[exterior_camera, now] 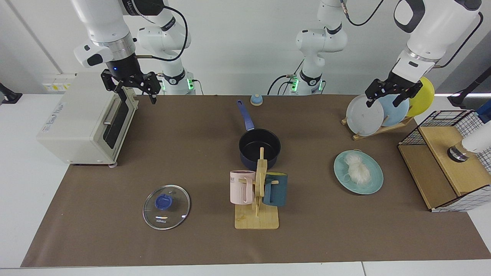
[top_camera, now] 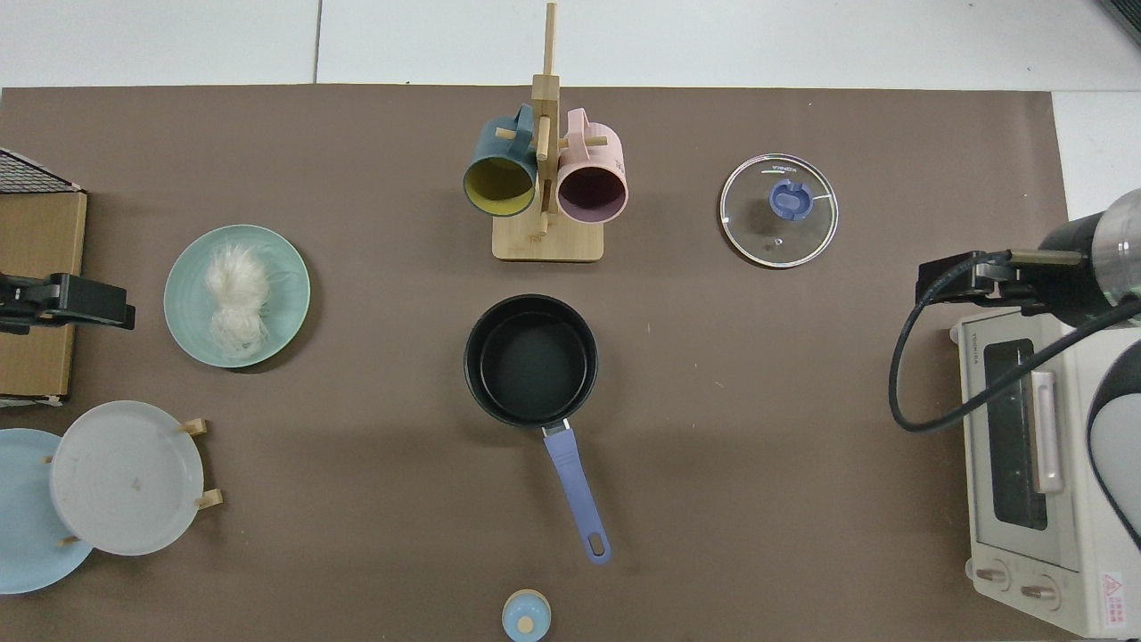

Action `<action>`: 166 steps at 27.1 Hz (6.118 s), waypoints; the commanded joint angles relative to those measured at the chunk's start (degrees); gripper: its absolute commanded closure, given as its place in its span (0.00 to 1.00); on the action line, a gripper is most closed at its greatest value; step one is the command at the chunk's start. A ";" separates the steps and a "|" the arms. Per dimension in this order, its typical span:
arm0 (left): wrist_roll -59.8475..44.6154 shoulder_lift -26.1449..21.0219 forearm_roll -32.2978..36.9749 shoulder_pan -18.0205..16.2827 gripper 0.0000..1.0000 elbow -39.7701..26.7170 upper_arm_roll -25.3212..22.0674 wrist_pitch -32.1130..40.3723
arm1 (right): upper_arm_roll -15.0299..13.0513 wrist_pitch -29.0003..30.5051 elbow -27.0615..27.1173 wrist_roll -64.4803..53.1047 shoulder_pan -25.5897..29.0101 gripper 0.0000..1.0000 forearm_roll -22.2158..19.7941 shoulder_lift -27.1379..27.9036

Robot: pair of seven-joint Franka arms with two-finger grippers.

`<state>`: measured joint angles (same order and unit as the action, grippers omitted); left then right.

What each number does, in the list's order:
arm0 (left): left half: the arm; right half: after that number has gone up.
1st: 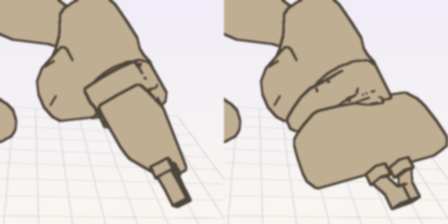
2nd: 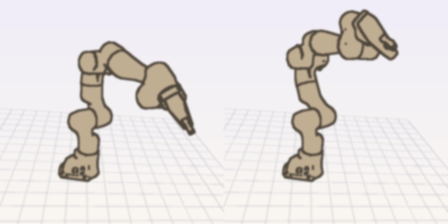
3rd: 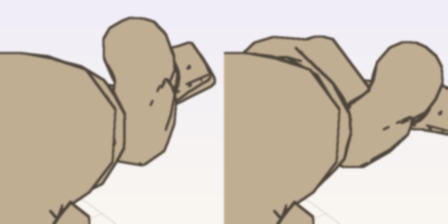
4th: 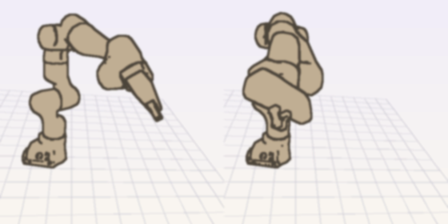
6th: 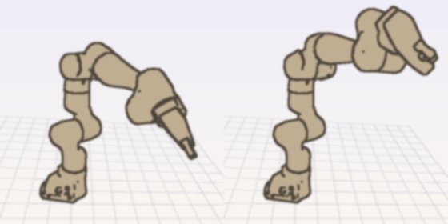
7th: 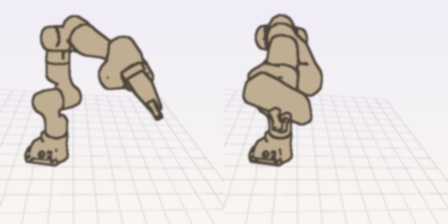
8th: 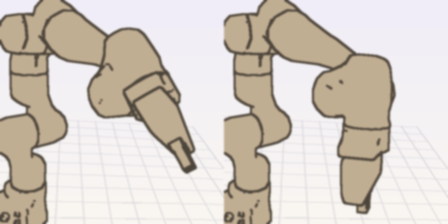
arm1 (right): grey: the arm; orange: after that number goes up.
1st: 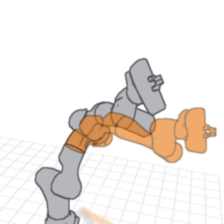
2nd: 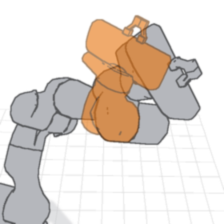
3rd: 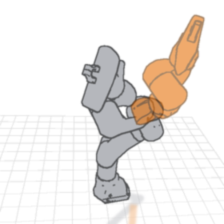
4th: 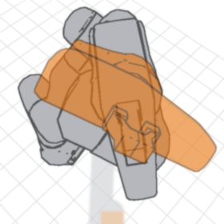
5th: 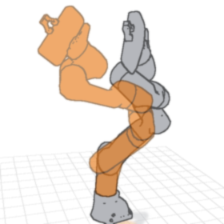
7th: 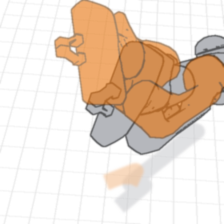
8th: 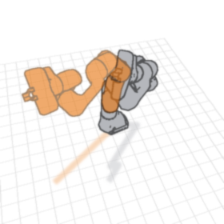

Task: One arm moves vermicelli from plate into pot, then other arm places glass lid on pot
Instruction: 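Move the left gripper down to the vermicelli on the blue plate, then grasp the white vermicelli with the left gripper and lift it, then carry the vermicelli over the black saucepan with the left gripper, then release the vermicelli into the pot while the right gripper grasps the lid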

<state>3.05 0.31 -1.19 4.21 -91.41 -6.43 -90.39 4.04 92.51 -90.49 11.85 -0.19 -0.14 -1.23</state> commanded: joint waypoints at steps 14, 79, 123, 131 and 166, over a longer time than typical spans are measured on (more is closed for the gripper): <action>0.73 0.48 0.58 0.27 0.00 -0.61 0.01 -0.49 | 0.62 0.12 0.14 -1.48 1.25 0.00 1.64 0.00; -7.70 -23.78 -4.08 -1.83 1.00 -9.32 0.72 -30.74 | 0.62 0.12 0.14 -1.48 1.33 0.00 1.64 0.00; -38.72 -9.71 -14.72 8.00 1.00 -13.88 21.19 -30.36 | 0.62 -0.84 0.05 -1.83 2.30 0.00 1.55 -0.18; -39.52 -11.38 -13.93 9.94 1.00 -18.18 22.60 -35.55 | 0.62 -1.72 2.77 -2.10 2.65 0.01 0.85 1.05; -39.43 -13.32 -4.79 6.96 0.00 -7.40 20.84 -22.75 | 0.79 19.98 25.19 -1.13 -1.83 0.02 -5.48 41.57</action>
<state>-36.15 -15.63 -8.57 14.61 -106.31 15.21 -124.58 4.48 109.99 -67.05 11.83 -2.30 -4.91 38.05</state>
